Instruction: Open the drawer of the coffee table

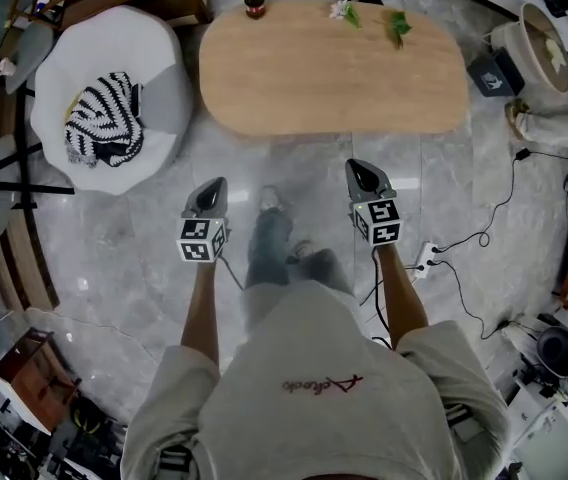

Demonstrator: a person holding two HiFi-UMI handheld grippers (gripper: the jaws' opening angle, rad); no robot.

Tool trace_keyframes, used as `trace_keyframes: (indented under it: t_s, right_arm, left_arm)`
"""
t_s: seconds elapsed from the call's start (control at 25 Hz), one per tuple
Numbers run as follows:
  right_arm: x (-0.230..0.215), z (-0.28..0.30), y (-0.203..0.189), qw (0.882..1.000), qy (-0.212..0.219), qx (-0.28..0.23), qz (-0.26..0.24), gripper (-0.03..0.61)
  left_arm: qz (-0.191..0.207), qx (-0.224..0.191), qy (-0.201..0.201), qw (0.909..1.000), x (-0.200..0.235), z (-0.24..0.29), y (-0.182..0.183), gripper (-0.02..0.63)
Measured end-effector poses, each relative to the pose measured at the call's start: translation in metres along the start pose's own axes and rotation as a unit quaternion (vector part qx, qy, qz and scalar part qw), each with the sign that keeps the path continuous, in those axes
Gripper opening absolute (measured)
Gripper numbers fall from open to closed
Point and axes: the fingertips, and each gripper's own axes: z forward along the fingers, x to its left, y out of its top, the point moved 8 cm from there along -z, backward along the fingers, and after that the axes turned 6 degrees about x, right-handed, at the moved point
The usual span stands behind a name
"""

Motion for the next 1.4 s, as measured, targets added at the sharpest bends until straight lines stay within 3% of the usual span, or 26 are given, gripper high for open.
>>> trace_keyframes:
  t_s: [0.64,1.04,1.24,1.4]
  right_arm:
    - [-0.061,0.192,-0.183,0.999,0.020,-0.030,-0.025,0.006]
    - [-0.091,0.303,-0.295,0.997,0.019,-0.057,-0.040,0.006]
    - [-0.097,0.337,-0.329,0.995,0.028,-0.087,-0.045,0.006]
    - [-0.099,0.343,-0.341,0.992,0.044,-0.106,-0.042,0.006]
  left_arm:
    - [0.028,-0.026,0.023,0.9990,0.092,0.199,-0.160,-0.002]
    - [0.049,-0.065,0.023,0.9964,0.138,0.313,-0.251,-0.002]
    - [0.061,-0.092,0.010,0.9938,0.147,0.347,-0.275,-0.001]
    - [0.057,-0.115,-0.023,0.9914,0.141,0.358,-0.284,0.000]
